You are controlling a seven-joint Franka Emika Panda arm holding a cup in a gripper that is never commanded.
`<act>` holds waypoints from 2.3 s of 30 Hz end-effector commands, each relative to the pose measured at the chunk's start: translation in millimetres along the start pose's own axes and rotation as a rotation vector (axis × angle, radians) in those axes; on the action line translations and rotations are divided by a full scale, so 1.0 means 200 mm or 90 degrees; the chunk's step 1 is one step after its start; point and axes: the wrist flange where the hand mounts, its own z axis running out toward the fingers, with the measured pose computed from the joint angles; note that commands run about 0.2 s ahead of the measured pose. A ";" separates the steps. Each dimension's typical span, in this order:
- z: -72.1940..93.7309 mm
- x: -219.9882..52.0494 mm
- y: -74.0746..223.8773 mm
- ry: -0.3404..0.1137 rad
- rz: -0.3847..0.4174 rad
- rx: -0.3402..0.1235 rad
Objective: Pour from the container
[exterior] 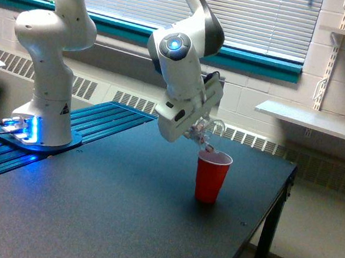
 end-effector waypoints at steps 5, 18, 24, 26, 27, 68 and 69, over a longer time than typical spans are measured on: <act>-0.02 0.07 -0.04 -0.005 0.026 0.006; -0.05 0.11 -0.02 -0.011 0.050 0.011; -0.06 0.12 -0.01 -0.017 0.055 0.019; -0.07 0.12 0.00 -0.020 0.056 0.022; -0.07 0.13 0.00 -0.021 0.058 0.024; -0.14 0.20 -0.04 -0.027 0.097 0.066; -0.13 0.19 -0.05 -0.024 0.094 0.066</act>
